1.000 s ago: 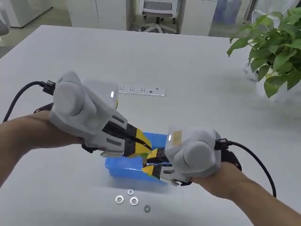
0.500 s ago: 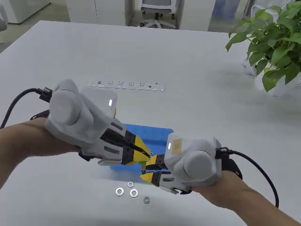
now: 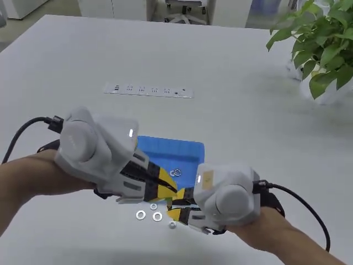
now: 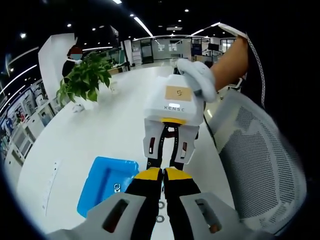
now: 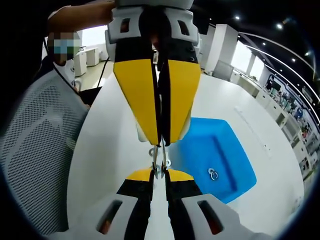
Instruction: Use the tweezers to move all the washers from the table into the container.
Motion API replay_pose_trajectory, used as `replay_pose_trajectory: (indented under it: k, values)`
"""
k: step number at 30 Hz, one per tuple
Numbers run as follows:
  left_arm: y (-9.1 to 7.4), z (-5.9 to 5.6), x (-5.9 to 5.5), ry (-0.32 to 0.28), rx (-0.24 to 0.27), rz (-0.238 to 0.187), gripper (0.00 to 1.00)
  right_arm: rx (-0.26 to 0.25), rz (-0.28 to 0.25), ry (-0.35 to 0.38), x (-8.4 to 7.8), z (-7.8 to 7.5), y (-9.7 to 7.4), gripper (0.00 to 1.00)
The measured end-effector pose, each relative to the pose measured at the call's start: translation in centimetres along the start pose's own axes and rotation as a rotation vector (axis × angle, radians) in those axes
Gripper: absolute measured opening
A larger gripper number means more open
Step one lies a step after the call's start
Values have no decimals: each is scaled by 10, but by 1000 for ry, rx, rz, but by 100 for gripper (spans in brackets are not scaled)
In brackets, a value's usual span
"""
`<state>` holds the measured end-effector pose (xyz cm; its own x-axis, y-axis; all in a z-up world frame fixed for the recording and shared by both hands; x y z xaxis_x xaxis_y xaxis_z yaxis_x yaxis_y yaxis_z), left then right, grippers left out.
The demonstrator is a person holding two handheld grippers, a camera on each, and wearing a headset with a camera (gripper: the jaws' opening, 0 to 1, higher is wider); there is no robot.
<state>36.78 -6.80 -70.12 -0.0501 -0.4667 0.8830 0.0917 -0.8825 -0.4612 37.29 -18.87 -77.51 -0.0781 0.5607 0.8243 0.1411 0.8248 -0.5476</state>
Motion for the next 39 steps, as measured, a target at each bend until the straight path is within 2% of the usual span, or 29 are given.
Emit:
replay_pose_trajectory:
  k: [18, 39]
  values:
    - [12, -10, -17, -32, -25, -13, 5, 14, 18, 50, -19, 16, 3, 11]
    - [14, -7, -24, -55, -11, -17, 5, 15, 15, 76, -24, 13, 8, 12]
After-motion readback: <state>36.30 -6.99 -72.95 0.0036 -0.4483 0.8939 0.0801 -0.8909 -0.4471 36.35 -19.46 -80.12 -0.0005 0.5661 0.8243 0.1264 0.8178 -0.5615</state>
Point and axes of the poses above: the centre of the closed fingertips' face, and the gripper's own axes: y roughly forward along the fingers, z roughly to its left, x roughly out of its top, the point moved 10 cm from there along -y, roughly backward along the fingers, and after that the axes turned 9 degrees about -z, right-handed, at the moved point
